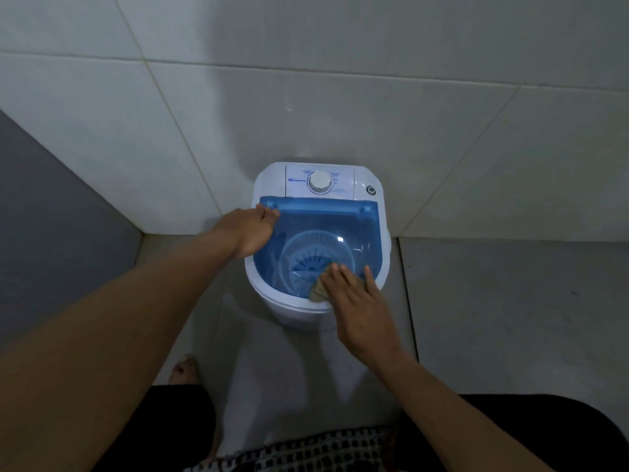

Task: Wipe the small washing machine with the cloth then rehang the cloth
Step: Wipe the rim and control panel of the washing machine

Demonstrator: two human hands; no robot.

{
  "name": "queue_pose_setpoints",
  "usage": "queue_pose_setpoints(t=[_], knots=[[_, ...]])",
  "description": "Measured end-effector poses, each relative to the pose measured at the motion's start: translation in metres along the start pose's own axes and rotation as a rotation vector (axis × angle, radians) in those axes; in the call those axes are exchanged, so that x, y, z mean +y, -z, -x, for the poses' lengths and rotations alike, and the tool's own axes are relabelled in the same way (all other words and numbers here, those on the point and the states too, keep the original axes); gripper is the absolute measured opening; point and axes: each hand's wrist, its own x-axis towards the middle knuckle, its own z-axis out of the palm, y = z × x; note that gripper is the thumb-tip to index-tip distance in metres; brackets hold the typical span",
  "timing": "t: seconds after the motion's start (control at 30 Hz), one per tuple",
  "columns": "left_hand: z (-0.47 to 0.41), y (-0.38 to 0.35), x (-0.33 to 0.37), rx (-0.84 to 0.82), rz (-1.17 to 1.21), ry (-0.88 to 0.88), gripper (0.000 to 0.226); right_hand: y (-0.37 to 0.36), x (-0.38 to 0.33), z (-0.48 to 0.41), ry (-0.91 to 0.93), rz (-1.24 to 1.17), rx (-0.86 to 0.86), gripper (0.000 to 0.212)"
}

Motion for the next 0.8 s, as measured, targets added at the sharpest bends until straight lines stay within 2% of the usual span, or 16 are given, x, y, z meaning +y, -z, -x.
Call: queue_pose_setpoints(t=[0.17,0.4,0.47,0.57,0.63,0.73,0.8], knots=[[-0.004,0.009,0.001,-0.008,0.071,0.030,0.072,-0.005,-0.025,-0.031,0.037,0.029,-0.035,0.055],[-0.021,0.019,-0.008,-0.066,0.147,0.066,0.090,-0.014,-0.067,-0.093,-0.045,-0.066,-0.127,0.063],[-0.023,0.019,-0.010,-0.075,0.157,0.062,0.093,-0.016,-0.078,-0.111,-0.049,-0.090,-0.114,0.058],[-0.024,0.022,-0.009,-0.066,0.154,0.059,0.087,-0.016,-0.092,-0.135,0.027,-0.088,-0.142,0.060],[-0.024,0.023,-0.009,-0.075,0.160,0.063,0.088,-0.017,-0.099,-0.146,0.097,-0.002,-0.195,0.063],[-0.023,0.022,-0.009,-0.104,0.188,0.058,0.084,-0.019,-0.101,-0.150,0.131,0.068,-0.222,0.058],[-0.023,0.023,-0.011,-0.100,0.193,0.061,0.091,-0.018,-0.101,-0.146,0.166,0.067,-0.207,0.052]])
